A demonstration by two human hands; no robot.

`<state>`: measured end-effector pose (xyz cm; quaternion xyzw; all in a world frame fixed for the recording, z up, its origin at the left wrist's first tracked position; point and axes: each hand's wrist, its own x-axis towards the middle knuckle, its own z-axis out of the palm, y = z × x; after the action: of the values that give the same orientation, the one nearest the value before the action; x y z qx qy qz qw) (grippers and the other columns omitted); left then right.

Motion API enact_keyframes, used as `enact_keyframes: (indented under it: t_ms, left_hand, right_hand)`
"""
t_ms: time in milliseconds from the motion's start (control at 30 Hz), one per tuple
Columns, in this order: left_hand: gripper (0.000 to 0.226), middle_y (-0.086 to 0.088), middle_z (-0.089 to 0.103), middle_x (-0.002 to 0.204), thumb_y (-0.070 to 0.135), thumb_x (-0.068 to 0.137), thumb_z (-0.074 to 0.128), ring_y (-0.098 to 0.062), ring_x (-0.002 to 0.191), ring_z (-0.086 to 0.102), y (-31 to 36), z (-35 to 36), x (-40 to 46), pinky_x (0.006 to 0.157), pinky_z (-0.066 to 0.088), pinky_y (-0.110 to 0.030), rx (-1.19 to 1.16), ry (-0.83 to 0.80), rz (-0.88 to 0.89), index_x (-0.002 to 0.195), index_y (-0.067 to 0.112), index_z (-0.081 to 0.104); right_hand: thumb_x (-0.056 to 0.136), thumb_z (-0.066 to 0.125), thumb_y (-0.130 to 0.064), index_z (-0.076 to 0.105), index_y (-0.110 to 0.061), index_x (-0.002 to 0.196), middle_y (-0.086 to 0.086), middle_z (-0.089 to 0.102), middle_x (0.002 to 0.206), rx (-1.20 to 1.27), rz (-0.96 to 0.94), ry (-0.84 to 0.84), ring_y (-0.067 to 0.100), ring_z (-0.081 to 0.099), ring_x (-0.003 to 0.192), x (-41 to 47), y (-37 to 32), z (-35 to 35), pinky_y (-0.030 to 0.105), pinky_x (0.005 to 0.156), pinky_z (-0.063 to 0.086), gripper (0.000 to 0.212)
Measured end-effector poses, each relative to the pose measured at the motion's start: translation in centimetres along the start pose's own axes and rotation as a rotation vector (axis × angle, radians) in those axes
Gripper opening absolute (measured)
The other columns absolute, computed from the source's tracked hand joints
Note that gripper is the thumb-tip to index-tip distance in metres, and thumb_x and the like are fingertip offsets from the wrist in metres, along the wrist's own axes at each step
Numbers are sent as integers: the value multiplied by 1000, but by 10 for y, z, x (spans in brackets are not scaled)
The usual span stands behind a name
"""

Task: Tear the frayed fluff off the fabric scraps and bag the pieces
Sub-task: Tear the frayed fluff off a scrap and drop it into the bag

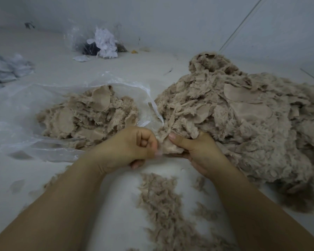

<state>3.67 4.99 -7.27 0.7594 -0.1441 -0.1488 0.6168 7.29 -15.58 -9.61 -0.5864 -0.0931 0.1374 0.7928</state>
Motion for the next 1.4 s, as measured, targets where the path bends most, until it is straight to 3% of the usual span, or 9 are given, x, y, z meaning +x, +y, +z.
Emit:
enact_keyframes:
  t_ms: [100,300,467,633,733,800,967,1133,1400]
  left_hand:
    - [38,-7,46,48,38,71,76,-15,32,34,-2,12,7,36,28,-18,-11,176,-92,86,10,56]
    - [23,-7,42,41,10,85,66,-15,28,30,-1,8,7,35,24,-14,-256,271,70,67,5,54]
    - [10,-15,70,83,-1,98,51,-23,55,63,2,0,13,44,46,-27,-594,687,253,107,3,55]
    - [33,4,65,80,0,89,67,-17,51,59,-3,29,24,41,43,-26,-90,498,234,114,22,66]
    - [40,19,64,100,8,88,71,-13,82,68,-2,40,30,70,54,-27,57,348,258,119,33,66]
    - [28,5,72,105,8,87,72,-15,94,70,-2,43,32,83,56,-33,82,345,229,109,25,71]
    - [22,-9,65,78,-8,79,74,-16,70,59,-1,35,27,64,49,-28,144,468,347,81,14,75]
    - [33,0,66,75,-20,76,68,-2,58,56,-1,38,24,58,41,-12,195,481,313,82,12,77]
    - [43,12,69,72,-16,75,65,2,60,60,-5,39,25,55,45,-11,160,506,296,82,25,73]
  right_hand:
    - [68,78,-17,73,-6,102,16,74,103,-36,2,-10,31,72,96,0,0,-1,35,74,59,37]
    - [74,72,-37,74,-13,93,-3,76,80,-70,66,-24,11,73,76,-2,-5,-2,33,70,59,31]
    - [95,59,-29,66,-9,82,-14,59,52,-136,66,7,0,65,64,-1,-4,-1,30,69,60,24]
    - [94,63,-16,77,-20,89,0,73,79,-249,18,-67,16,69,79,-1,-1,2,28,66,57,16]
    - [92,63,-8,78,-18,94,9,76,94,-225,-9,-133,21,73,87,-2,1,4,26,69,56,18]
    - [92,63,-3,79,-18,89,9,76,92,-226,-13,-128,19,73,85,-2,2,3,25,69,56,22]
    - [91,61,0,78,-12,89,20,71,90,-288,34,-153,21,66,83,0,-2,0,30,75,58,21]
    - [80,55,-23,66,-4,88,-2,37,55,-64,183,-124,7,38,46,2,-11,-3,33,67,55,23]
    - [91,64,-18,74,-16,74,0,71,76,-169,89,-133,14,69,76,0,-4,-4,25,68,57,20]
